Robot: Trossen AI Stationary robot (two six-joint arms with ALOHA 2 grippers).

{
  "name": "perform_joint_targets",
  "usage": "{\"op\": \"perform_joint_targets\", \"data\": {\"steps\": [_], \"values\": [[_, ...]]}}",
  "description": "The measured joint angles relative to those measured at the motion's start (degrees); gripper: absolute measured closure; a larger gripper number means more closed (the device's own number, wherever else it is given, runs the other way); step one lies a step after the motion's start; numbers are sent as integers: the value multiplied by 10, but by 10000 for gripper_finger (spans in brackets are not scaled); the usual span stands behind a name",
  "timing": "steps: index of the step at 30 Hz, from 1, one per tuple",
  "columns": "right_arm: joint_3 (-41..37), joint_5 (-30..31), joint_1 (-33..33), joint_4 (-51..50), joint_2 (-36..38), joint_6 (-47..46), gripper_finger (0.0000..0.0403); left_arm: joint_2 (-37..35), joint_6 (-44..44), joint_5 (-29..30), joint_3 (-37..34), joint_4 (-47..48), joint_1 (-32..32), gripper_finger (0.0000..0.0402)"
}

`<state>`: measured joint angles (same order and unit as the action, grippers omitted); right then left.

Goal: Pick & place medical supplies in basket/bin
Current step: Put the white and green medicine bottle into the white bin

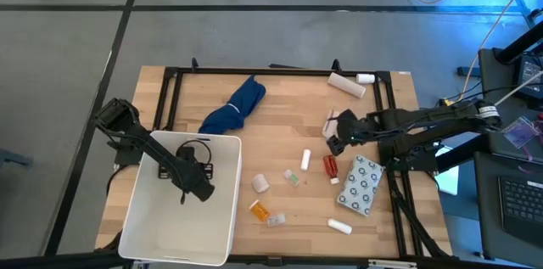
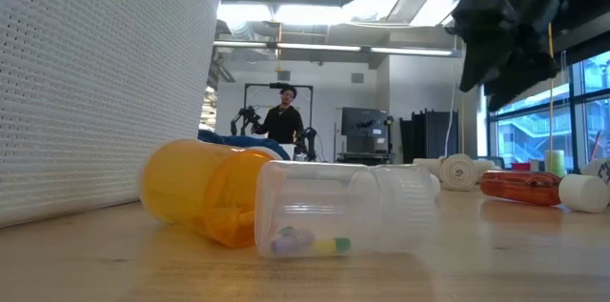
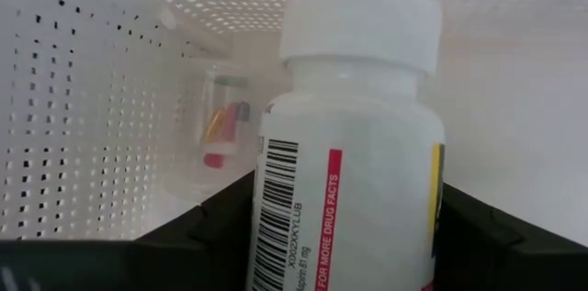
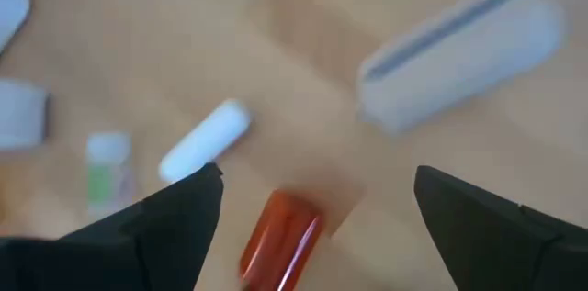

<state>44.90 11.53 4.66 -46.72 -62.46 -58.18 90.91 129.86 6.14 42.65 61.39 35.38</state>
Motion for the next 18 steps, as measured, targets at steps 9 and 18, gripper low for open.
{"op": "perform_joint_targets", "data": {"steps": [9, 18], "values": [[0, -53, 46, 1, -56, -53, 47, 0, 0, -9, 0, -1, -15, 127], [0, -73, 91, 3, -121, -93, 47, 0, -1, -2, 32, 34, -26, 122]]}}
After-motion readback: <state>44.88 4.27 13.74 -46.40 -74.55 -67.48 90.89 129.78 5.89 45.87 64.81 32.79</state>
